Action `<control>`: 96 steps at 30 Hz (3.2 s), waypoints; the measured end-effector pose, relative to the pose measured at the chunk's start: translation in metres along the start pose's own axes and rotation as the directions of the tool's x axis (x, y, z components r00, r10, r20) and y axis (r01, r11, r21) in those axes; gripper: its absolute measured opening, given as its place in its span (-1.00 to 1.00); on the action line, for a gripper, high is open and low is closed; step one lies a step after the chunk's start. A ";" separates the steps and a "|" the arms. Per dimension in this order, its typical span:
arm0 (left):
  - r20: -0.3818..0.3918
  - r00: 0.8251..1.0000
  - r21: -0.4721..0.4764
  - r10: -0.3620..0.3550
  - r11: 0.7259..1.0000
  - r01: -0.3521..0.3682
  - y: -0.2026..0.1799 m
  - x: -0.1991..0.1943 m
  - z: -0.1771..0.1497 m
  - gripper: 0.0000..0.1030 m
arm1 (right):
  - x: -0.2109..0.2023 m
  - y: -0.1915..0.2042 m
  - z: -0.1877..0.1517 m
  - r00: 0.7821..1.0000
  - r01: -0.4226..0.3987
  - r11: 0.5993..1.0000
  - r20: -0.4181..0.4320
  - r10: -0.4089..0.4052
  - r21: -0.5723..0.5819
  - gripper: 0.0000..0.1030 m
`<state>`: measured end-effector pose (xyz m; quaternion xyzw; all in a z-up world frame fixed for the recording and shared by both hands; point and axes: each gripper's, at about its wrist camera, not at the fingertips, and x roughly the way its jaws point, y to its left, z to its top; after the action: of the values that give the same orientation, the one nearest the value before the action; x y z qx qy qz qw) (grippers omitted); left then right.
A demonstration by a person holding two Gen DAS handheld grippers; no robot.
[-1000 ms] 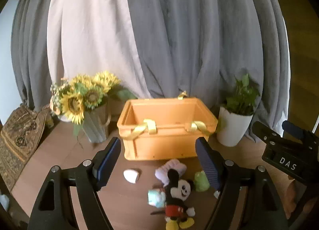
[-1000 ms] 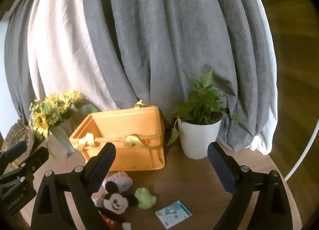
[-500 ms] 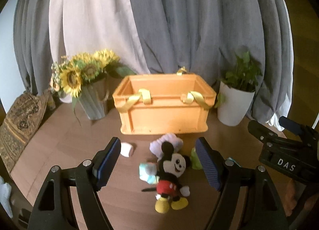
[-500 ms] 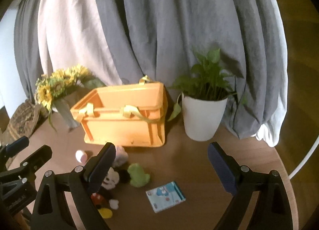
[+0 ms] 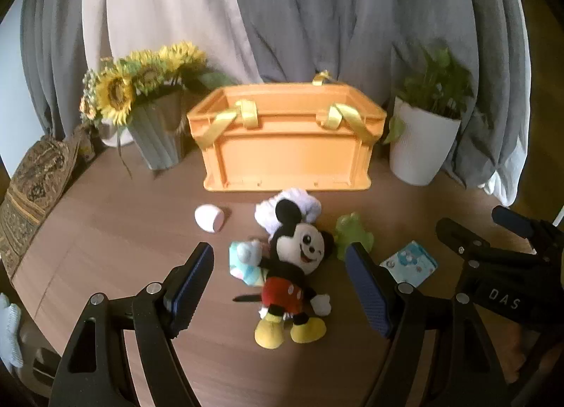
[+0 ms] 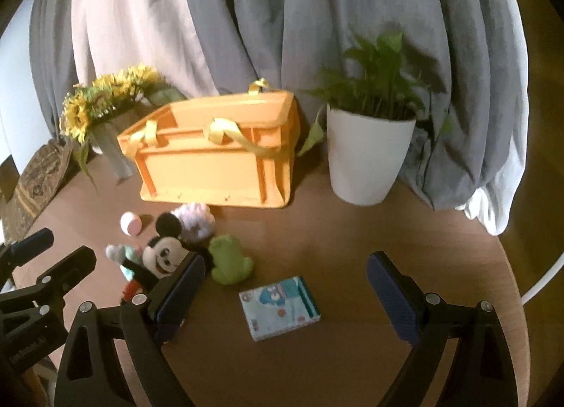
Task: Organize soft objects
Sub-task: 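Grasp the Mickey plush with the left gripper while the right gripper grasps the tissue pack, then lift Mickey and the tissue pack over the orange crate with both grippers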
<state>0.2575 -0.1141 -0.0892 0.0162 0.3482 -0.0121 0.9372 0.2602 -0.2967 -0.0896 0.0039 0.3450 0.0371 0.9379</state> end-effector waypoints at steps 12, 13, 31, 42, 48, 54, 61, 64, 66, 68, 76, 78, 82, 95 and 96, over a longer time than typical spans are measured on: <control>-0.094 0.996 -0.005 0.006 1.000 -0.006 0.000 0.038 -0.019 0.49 | 0.041 -0.001 -0.022 0.993 -0.016 0.999 -0.121 0.013 -0.028 0.84; -0.103 0.995 -0.004 0.007 1.000 -0.007 0.000 0.041 -0.021 0.49 | 0.045 -0.001 -0.024 0.991 -0.017 0.999 -0.132 0.013 -0.030 0.84; -0.207 0.978 -0.010 -0.036 0.999 0.035 0.001 0.089 -0.036 0.25 | 0.091 0.001 -0.043 0.970 -0.019 0.997 -0.242 0.000 -0.074 0.84; -0.245 0.966 -0.031 -0.083 0.997 0.078 0.004 0.104 -0.039 -0.18 | 0.098 0.004 -0.044 0.970 -0.023 0.997 -0.242 0.004 -0.075 0.83; -0.241 0.966 -0.028 -0.090 0.996 0.086 0.004 0.102 -0.039 -0.22 | 0.100 0.007 -0.046 0.968 -0.034 0.996 -0.250 0.012 -0.085 0.55; -0.230 0.968 -0.026 -0.097 0.995 0.093 0.006 0.096 -0.040 -0.24 | 0.096 0.008 -0.047 0.970 -0.020 0.996 -0.242 -0.001 -0.083 0.53; -0.195 0.975 -0.023 -0.107 0.994 0.105 0.007 0.080 -0.037 -0.26 | 0.080 0.010 -0.045 0.976 -0.010 0.997 -0.219 -0.008 -0.080 0.53; -0.175 0.978 -0.023 -0.115 0.993 0.113 0.007 0.070 -0.034 -0.26 | 0.070 0.010 -0.043 0.979 -0.006 0.997 -0.204 -0.009 -0.071 0.53; -0.162 0.980 -0.022 -0.119 0.993 0.117 0.007 0.064 -0.032 -0.26 | 0.064 0.009 -0.041 0.981 -0.008 0.998 -0.194 -0.005 -0.067 0.53; -0.146 0.982 -0.021 -0.122 0.992 0.121 0.007 0.057 -0.029 -0.26 | 0.057 0.010 -0.037 0.984 -0.007 0.998 -0.180 -0.005 -0.064 0.53; -0.070 0.989 -0.016 -0.128 0.992 0.127 0.015 0.025 -0.014 -0.26 | 0.023 0.018 -0.022 0.994 -0.007 0.999 -0.112 0.002 -0.044 0.53; -0.050 0.990 -0.014 -0.129 0.992 0.129 0.018 0.017 -0.011 -0.26 | 0.016 0.021 -0.018 0.996 -0.008 0.999 -0.094 0.004 -0.042 0.53; -0.012 0.991 -0.014 -0.137 0.991 0.137 0.027 0.003 -0.002 -0.26 | 0.002 0.028 -0.008 0.999 -0.011 0.999 -0.054 0.009 -0.037 0.53; 0.110 0.981 0.007 -0.158 0.987 0.158 0.055 -0.027 0.029 -0.26 | -0.032 0.053 0.022 0.998 0.009 1.000 0.068 -0.008 -0.014 0.53; 0.118 0.980 0.009 -0.161 0.987 0.161 0.057 -0.028 0.031 -0.26 | -0.034 0.056 0.025 0.997 0.012 1.000 0.078 -0.011 -0.013 0.53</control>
<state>0.2585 -0.0579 -0.0462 -0.0128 0.2919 -0.0886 0.9522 0.2465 -0.2431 -0.0466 -0.0030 0.3079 0.0337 0.9508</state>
